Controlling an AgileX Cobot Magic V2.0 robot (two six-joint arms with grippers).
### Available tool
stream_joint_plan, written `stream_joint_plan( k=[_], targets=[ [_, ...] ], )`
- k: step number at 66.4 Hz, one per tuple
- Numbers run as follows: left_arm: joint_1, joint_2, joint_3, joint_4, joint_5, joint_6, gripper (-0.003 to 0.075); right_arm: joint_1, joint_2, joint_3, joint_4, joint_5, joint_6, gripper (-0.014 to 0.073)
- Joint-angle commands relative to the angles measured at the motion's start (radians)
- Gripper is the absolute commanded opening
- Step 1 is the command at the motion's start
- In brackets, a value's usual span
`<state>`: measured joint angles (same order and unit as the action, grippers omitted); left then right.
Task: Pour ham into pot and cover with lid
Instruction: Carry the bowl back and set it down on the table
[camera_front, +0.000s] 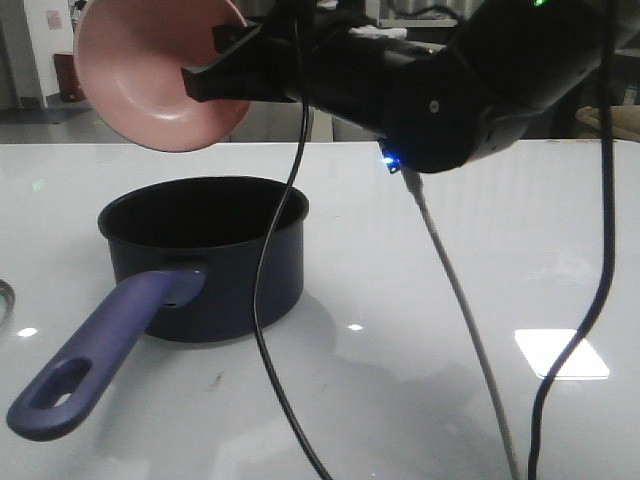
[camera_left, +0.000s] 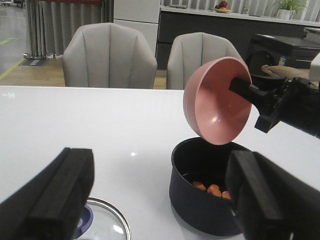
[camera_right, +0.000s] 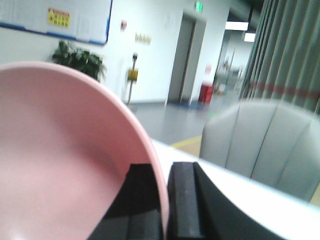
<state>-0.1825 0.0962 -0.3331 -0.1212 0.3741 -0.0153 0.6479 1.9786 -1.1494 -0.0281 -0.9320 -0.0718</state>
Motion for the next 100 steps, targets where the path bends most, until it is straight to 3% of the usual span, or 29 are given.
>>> stream_joint_plan(
  k=[1,8,27,41,54,72,87,93,100],
  targets=[
    [-0.006,0.009,-0.028,-0.012,-0.079,0.002,0.0572,-0.001,-0.130,-0.023,0.015,0.156,0.051,0.0139],
    [-0.006,0.009,-0.028,-0.012,-0.079,0.002,0.0572,-0.002,-0.204,-0.023,0.028,0.359,0.051,0.0139],
    [-0.006,0.009,-0.028,-0.012,-0.079,0.002,0.0572,-0.032,-0.360,-0.023,0.036,0.723,0.051,0.0139],
    [-0.006,0.009,-0.028,-0.012,-0.079,0.002,0.0572,-0.155,-0.401,-0.023,0.163,0.975,0.052,0.0139],
    [-0.006,0.009,-0.028,-0.012,-0.079,0.002,0.0572,-0.299,-0.396,-0.023,0.198,1.191,0.052,0.0139],
    [-0.006,0.009,-0.028,-0.012,-0.079,0.002,0.0572,-0.449,-0.317,-0.023,0.209,1.341,0.052,0.0139],
    [-0.006,0.009,-0.028,-0.012,-0.079,0.002,0.0572,-0.504,-0.225,-0.023,0.239,1.390,0.052,0.0147],
    [-0.006,0.009,-0.028,-0.012,-0.079,0.002,0.0572,-0.505,-0.198,-0.025,0.240,1.394,0.052,0.0185],
    [-0.006,0.009,-0.028,-0.012,-0.079,0.002,0.0572,-0.505,-0.166,-0.050,0.239,1.425,0.052,0.0287]
  ],
)
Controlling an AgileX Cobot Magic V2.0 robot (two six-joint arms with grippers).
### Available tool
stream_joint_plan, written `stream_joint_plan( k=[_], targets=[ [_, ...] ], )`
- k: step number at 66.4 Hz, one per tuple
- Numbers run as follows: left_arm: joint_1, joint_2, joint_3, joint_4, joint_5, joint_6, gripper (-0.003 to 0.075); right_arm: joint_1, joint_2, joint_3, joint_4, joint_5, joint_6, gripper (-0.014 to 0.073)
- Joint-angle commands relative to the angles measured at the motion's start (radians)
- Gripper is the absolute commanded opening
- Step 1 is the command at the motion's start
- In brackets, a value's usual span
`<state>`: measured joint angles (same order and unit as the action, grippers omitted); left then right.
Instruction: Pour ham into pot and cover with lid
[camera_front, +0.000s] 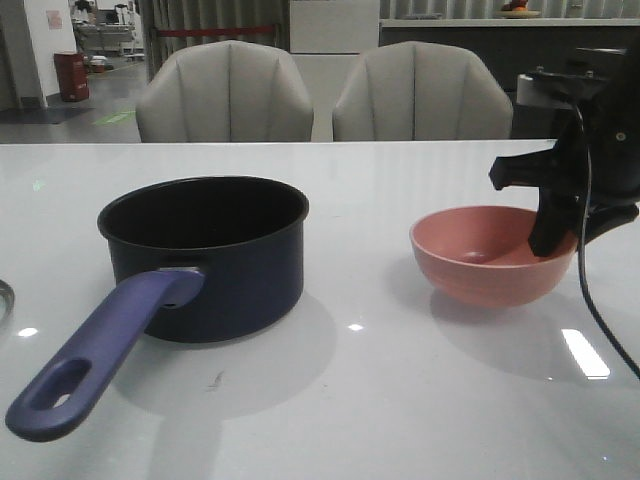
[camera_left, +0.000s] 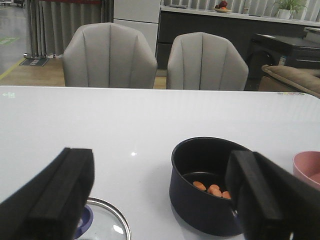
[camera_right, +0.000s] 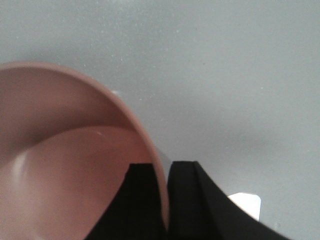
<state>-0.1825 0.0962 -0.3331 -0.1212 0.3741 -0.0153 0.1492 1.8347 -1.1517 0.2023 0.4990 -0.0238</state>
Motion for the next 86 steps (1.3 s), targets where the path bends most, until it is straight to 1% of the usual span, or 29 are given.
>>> stream_joint_plan(
  k=[1,4,8,14,26,36,42,54,68,86],
  targets=[
    [-0.006,0.009,-0.028,-0.012,-0.079,0.002,0.0572,-0.006,-0.018,-0.050,0.009,-0.004,0.004,0.0295],
    [-0.006,0.009,-0.028,-0.012,-0.079,0.002,0.0572,-0.006,-0.011,-0.068,0.005,0.016,0.004,0.0355],
    [-0.006,0.009,-0.028,-0.012,-0.079,0.002,0.0572,-0.006,-0.010,-0.090,-0.004,0.036,0.003,0.0406],
    [-0.006,0.009,-0.028,-0.012,-0.079,0.002,0.0572,-0.006,-0.026,-0.124,-0.017,0.072,-0.005,0.0456],
    [-0.006,0.009,-0.028,-0.012,-0.079,0.002,0.0572,-0.005,-0.155,-0.139,-0.026,0.086,-0.088,0.0457],
    [-0.006,0.009,-0.028,-0.012,-0.079,0.002,0.0572,0.006,-0.292,-0.110,-0.026,0.047,-0.107,0.0457],
    [-0.006,0.009,-0.028,-0.012,-0.079,0.002,0.0572,0.028,-0.395,-0.054,-0.026,-0.020,-0.128,0.0457],
    [-0.006,0.009,-0.028,-0.012,-0.081,0.002,0.0572,0.091,-0.604,0.087,-0.026,-0.173,-0.128,0.0457],
    [-0.006,0.009,-0.028,-0.012,-0.081,0.002,0.0572,0.138,-0.833,0.257,-0.025,-0.305,-0.128,0.0457],
    [-0.006,0.009,-0.022,-0.012,-0.081,0.002,0.0572,0.146,-1.134,0.512,-0.025,-0.396,-0.128,0.0457]
  ],
)
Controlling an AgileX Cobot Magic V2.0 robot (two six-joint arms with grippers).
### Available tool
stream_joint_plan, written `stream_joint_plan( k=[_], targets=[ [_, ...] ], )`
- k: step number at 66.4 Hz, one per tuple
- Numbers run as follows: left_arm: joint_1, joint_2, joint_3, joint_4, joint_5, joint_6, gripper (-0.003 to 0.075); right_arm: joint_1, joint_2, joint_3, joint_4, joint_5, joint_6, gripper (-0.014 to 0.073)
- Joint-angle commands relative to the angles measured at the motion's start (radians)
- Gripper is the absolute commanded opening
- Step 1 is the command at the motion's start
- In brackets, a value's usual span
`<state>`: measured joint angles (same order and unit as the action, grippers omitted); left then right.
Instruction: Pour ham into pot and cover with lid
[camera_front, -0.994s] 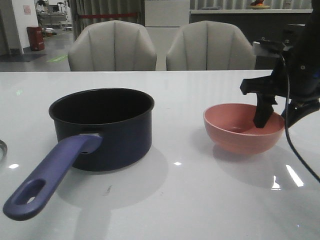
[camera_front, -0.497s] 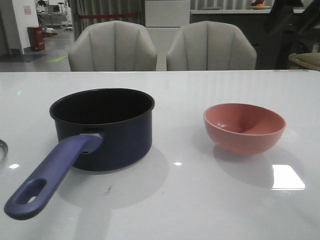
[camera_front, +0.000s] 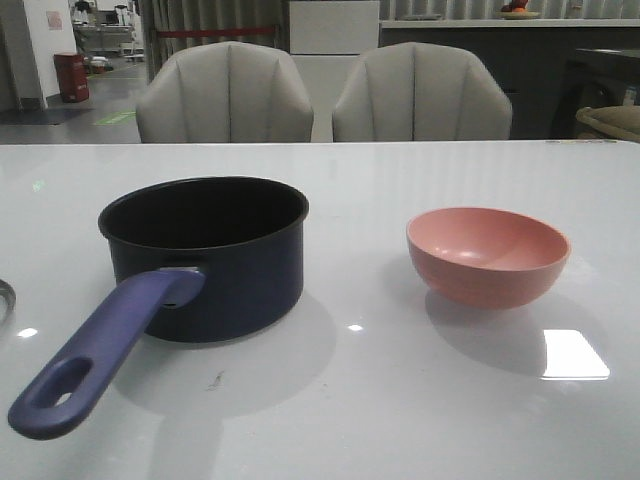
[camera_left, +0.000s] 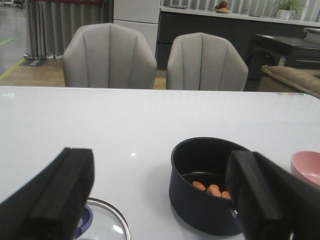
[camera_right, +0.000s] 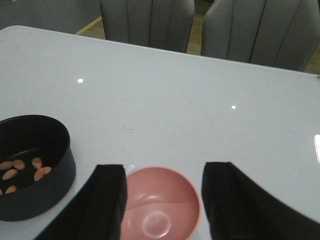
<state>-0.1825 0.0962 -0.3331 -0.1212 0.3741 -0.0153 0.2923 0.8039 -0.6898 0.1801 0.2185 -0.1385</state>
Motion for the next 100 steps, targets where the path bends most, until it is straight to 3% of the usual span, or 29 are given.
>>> stream_joint_plan(
  k=[1,24,37,49,54,73,84,100],
  targets=[
    [-0.006,0.009,-0.020,-0.012,-0.081,0.002,0.0572,0.003,-0.121,0.065,-0.003,-0.121,-0.014,0.0457],
    [-0.006,0.009,-0.016,-0.012,-0.077,0.002,0.0572,0.003,-0.561,0.400,-0.002,-0.191,-0.014,0.0457],
    [-0.006,0.009,-0.016,-0.012,-0.077,0.002,0.0572,0.003,-0.639,0.488,-0.002,-0.189,-0.014,0.0440],
    [-0.006,0.009,-0.016,-0.012,-0.075,0.002,0.0572,0.003,-0.639,0.499,-0.002,-0.143,-0.014,0.0125],
    [-0.006,0.009,-0.016,-0.012,-0.075,0.002,0.0572,0.003,-0.639,0.499,-0.001,-0.118,-0.014,0.0167],
    [-0.006,0.090,-0.095,-0.001,-0.023,0.002,0.0589,0.003,-0.639,0.499,-0.001,-0.100,-0.014,0.0167],
    [-0.006,0.277,-0.210,0.040,0.051,0.002,0.0699,0.003,-0.639,0.499,-0.001,-0.100,-0.014,0.0167],
    [0.072,0.581,-0.352,0.040,0.133,-0.034,0.0697,0.003,-0.639,0.499,-0.001,-0.100,-0.014,0.0167]
  ],
)
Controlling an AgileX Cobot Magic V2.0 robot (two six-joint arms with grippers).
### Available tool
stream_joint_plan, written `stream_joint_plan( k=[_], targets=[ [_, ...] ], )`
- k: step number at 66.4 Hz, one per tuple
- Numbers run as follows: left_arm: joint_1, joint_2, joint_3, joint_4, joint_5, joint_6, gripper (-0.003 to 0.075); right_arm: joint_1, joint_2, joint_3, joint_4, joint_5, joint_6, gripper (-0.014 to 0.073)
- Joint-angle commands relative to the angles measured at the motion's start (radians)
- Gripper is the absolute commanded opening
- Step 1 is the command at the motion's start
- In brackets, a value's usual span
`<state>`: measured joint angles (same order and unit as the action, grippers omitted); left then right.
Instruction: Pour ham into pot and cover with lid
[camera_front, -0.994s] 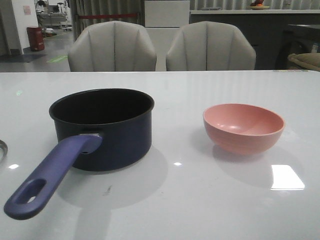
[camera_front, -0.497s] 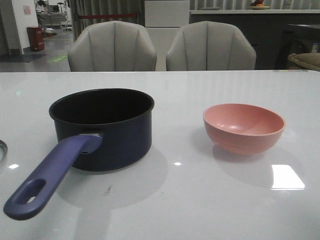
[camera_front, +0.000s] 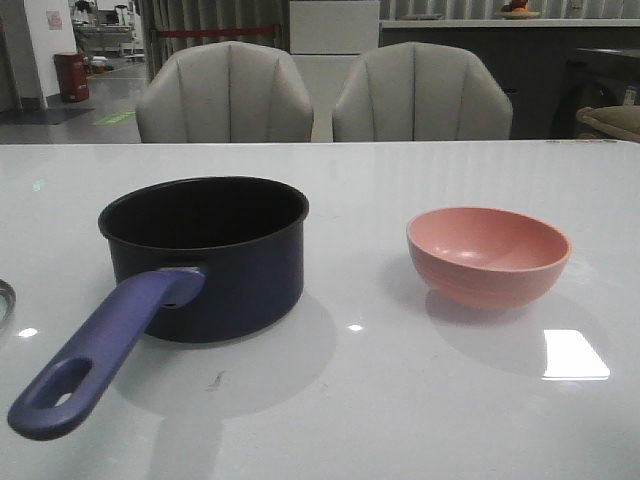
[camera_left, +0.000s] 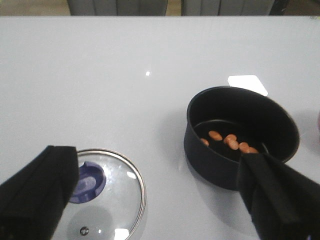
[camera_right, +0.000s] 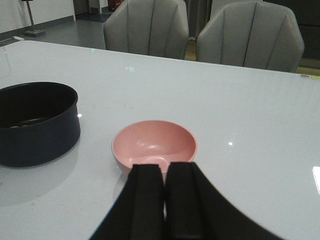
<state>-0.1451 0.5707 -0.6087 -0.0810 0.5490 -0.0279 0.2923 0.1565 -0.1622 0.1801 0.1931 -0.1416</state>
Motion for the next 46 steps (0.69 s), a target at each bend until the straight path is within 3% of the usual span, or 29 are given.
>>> stream_joint_plan(
  k=[1,25,46],
  targets=[
    [0.046,0.131,-0.086,-0.001,-0.039,-0.021,0.0697,0.003,0.008,-0.029,-0.001,-0.074,-0.011,0.0167],
    [0.220,0.539,-0.247,-0.046,0.082,-0.021,0.0697,0.003,0.008,-0.029,-0.001,-0.072,-0.011,0.0167],
    [0.253,0.792,-0.354,-0.045,0.150,-0.021,0.0697,0.003,0.008,-0.029,-0.001,-0.071,-0.011,0.0167]
  ],
)
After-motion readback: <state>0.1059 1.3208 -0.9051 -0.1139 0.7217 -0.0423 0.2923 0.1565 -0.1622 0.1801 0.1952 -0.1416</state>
